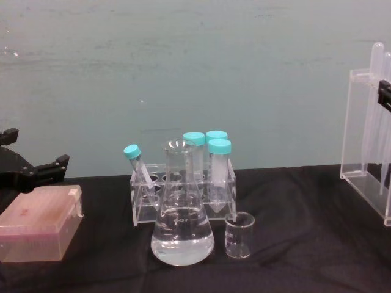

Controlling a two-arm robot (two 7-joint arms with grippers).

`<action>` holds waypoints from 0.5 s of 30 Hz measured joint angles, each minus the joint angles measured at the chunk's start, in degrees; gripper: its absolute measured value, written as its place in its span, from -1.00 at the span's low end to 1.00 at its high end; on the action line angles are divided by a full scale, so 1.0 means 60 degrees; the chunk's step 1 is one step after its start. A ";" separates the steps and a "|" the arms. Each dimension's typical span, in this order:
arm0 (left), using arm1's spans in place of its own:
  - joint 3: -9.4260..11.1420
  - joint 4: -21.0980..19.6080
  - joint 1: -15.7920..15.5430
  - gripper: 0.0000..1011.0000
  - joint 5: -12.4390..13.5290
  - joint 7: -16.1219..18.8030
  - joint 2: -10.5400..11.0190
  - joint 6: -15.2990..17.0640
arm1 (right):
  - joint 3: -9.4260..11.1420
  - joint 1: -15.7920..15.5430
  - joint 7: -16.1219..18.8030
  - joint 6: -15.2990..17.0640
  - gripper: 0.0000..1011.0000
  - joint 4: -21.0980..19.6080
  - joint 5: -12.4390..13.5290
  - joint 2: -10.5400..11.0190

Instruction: Place the experimental apparatus aside using one hand.

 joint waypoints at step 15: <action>0.0000 0.0000 0.0000 0.98 0.0000 0.0000 0.0000 0.0000 | 0.0207 0.0064 0.0102 -0.0116 0.19 0.0159 0.0177 0.0208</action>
